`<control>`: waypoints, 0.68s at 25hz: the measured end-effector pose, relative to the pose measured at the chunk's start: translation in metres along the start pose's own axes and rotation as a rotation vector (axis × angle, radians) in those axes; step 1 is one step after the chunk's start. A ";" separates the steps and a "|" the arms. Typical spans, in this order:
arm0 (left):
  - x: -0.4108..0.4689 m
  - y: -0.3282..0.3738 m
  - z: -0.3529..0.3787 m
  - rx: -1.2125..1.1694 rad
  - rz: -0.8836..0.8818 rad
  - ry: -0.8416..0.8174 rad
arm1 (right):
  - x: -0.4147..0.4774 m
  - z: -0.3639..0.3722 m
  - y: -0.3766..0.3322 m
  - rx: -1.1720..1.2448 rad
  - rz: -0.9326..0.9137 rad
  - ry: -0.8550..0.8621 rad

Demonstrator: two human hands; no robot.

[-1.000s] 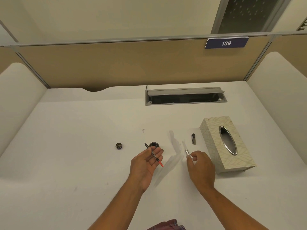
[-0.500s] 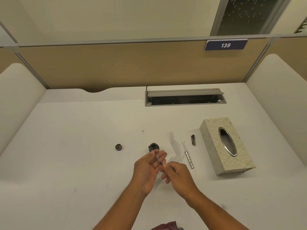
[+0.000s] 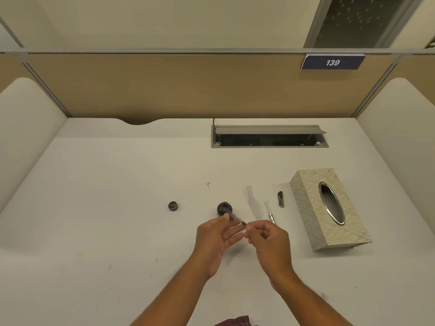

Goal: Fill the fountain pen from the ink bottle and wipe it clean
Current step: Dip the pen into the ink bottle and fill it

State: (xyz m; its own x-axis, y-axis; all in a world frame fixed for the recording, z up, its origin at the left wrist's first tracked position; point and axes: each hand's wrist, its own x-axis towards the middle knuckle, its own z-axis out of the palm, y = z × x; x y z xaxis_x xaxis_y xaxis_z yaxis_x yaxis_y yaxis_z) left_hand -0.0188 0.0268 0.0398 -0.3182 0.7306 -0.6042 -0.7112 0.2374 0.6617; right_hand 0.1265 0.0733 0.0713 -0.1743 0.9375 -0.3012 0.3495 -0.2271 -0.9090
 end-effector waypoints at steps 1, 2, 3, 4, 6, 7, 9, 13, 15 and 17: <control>0.000 0.002 -0.002 0.129 0.057 0.066 | 0.003 -0.001 -0.003 -0.020 -0.020 0.026; 0.002 0.004 -0.005 0.275 0.137 0.157 | 0.007 -0.001 -0.006 -0.047 -0.040 0.044; 0.003 0.006 -0.008 0.423 0.242 0.253 | 0.010 0.000 -0.009 -0.081 -0.063 0.055; 0.004 0.007 -0.011 0.559 0.362 0.324 | 0.013 0.000 -0.011 -0.119 -0.090 0.061; 0.009 0.012 -0.015 0.773 0.578 0.340 | 0.019 0.001 -0.018 -0.193 -0.146 0.068; 0.012 0.014 -0.015 0.863 0.653 0.314 | 0.023 0.003 -0.021 -0.228 -0.169 0.068; 0.021 0.018 -0.016 0.988 0.732 0.241 | 0.028 0.006 -0.026 -0.313 -0.205 0.062; 0.039 0.020 -0.012 1.135 0.750 0.140 | 0.039 0.014 -0.041 -0.505 -0.262 0.015; 0.045 0.019 -0.010 1.132 0.740 0.119 | 0.044 0.017 -0.051 -0.564 -0.292 -0.005; 0.048 0.018 -0.010 1.098 0.733 0.127 | 0.048 0.018 -0.058 -0.611 -0.318 -0.017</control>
State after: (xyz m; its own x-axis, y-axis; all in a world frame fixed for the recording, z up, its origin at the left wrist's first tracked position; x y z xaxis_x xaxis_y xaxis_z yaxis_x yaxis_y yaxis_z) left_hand -0.0534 0.0603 0.0182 -0.5075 0.8603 0.0475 0.5029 0.2510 0.8271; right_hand 0.0809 0.1268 0.1046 -0.3669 0.9286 -0.0559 0.7347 0.2524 -0.6297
